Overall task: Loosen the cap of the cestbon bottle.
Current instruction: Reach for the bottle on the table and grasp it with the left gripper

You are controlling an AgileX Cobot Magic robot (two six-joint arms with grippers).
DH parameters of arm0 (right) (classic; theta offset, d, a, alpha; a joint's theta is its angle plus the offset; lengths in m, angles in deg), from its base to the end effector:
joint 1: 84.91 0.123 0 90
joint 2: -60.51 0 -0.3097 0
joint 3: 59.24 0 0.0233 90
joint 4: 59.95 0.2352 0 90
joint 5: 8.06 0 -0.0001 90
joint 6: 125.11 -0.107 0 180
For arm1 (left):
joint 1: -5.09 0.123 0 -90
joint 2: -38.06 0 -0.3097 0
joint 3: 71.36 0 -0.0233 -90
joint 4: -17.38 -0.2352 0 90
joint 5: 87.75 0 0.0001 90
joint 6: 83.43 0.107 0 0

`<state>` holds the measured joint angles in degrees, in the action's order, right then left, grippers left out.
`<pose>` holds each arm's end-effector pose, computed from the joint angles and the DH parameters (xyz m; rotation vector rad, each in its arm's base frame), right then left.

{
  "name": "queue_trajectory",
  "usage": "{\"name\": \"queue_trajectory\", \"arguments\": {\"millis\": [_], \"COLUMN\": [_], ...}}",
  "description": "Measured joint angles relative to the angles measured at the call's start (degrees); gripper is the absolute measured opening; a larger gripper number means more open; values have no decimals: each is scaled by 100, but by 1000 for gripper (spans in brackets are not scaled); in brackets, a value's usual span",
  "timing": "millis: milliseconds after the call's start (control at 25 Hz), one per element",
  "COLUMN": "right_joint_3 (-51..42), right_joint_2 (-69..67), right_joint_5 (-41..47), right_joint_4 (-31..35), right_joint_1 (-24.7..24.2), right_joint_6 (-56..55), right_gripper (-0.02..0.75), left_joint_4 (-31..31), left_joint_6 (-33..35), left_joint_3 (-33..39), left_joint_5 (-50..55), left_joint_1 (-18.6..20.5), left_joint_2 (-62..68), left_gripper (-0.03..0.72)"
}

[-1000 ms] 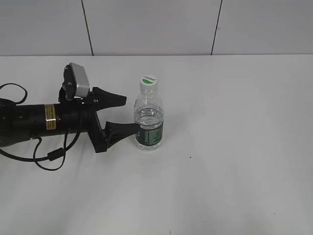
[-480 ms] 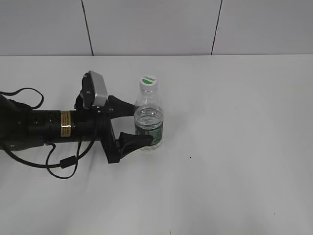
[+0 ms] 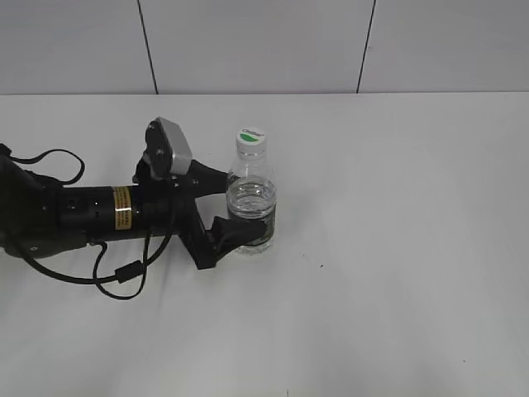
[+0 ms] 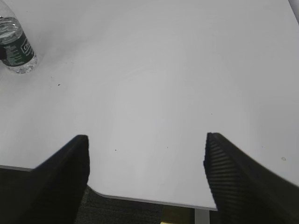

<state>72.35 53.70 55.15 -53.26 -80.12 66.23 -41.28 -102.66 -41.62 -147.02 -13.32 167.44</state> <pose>-0.0348 0.0083 0.2625 -0.2990 2.0403 0.0695 0.3227 -0.1902 0.1168 1.1173 1.6361 -0.8139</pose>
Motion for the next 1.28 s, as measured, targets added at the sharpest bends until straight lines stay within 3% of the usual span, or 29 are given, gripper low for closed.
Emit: {"name": "queue_trajectory", "arguments": {"millis": [360, 800, 1280], "right_joint_3": [0, 0, 0], "right_joint_2": [0, 0, 0], "right_joint_5": [0, 0, 0], "right_joint_4": [0, 5, 5], "right_joint_1": [0, 0, 0], "right_joint_6": [0, 0, 0], "right_gripper": [587, 587, 587], "left_joint_4": [98, 119, 157], "left_joint_6": [-5, -5, -5], "left_joint_3": [-229, -303, -305], "left_joint_5": [243, 268, 53], "left_joint_1": [-244, -244, -244], "left_joint_2": [142, 338, 338], "left_gripper": [590, 583, 419]}}
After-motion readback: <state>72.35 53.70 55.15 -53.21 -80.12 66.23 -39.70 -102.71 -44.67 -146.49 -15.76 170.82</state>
